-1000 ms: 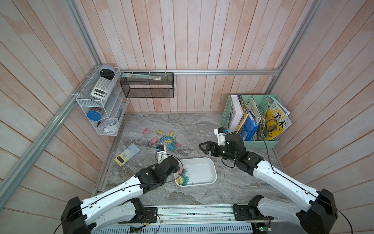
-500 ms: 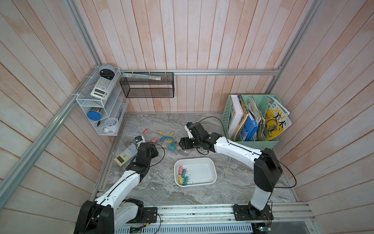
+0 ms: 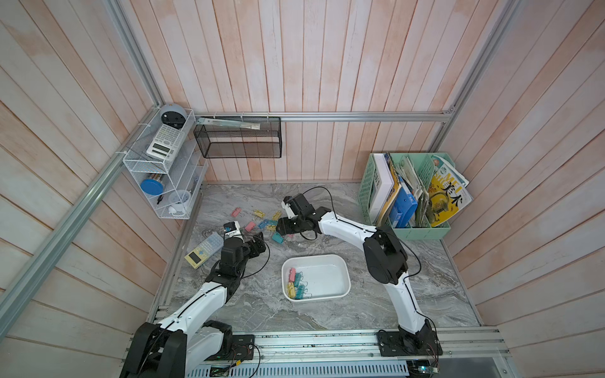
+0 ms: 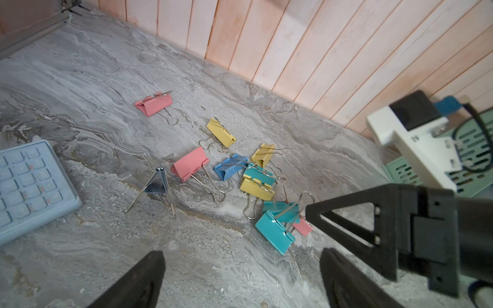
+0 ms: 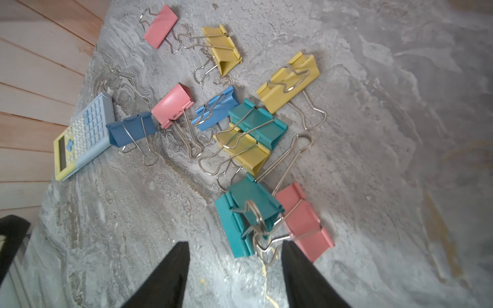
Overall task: Put the binder clips in the storage box
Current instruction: Pick up the binder clip at the center of the board, then place the binder clip in the storage box.
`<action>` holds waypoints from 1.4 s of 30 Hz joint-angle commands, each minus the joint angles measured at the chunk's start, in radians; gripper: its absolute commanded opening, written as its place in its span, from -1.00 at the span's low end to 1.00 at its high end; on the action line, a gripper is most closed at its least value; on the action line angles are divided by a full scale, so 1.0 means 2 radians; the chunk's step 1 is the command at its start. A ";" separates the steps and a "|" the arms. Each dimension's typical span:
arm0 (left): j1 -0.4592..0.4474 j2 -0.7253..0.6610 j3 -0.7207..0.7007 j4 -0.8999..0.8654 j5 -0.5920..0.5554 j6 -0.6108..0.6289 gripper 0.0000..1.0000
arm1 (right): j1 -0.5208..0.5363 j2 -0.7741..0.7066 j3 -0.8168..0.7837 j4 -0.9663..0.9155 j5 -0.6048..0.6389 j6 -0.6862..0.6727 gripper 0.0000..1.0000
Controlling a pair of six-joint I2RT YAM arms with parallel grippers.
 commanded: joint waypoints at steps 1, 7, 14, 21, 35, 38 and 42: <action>0.001 0.007 0.001 0.022 0.027 -0.003 1.00 | -0.001 0.017 0.033 -0.008 -0.017 -0.002 -0.07; 0.001 0.003 0.001 0.022 0.030 -0.006 1.00 | -0.001 0.024 0.046 -0.007 -0.010 -0.004 -0.59; 0.001 -0.002 -0.002 0.023 0.022 -0.007 1.00 | 0.003 0.003 0.049 -0.021 -0.009 -0.005 -1.00; 0.001 -0.021 -0.016 0.033 0.017 -0.008 1.00 | 0.021 -0.098 -0.029 0.010 0.012 0.001 -1.00; 0.000 -0.039 -0.024 0.043 0.028 0.001 1.00 | 0.114 -0.464 -0.331 -0.032 0.221 0.040 -1.00; -0.001 -0.042 -0.023 0.042 0.031 0.000 1.00 | 0.143 -0.492 -0.369 -0.052 0.252 0.069 -1.00; -0.001 -0.043 -0.025 0.041 0.026 0.003 1.00 | 0.153 -0.473 -0.396 -0.042 0.250 0.099 -1.00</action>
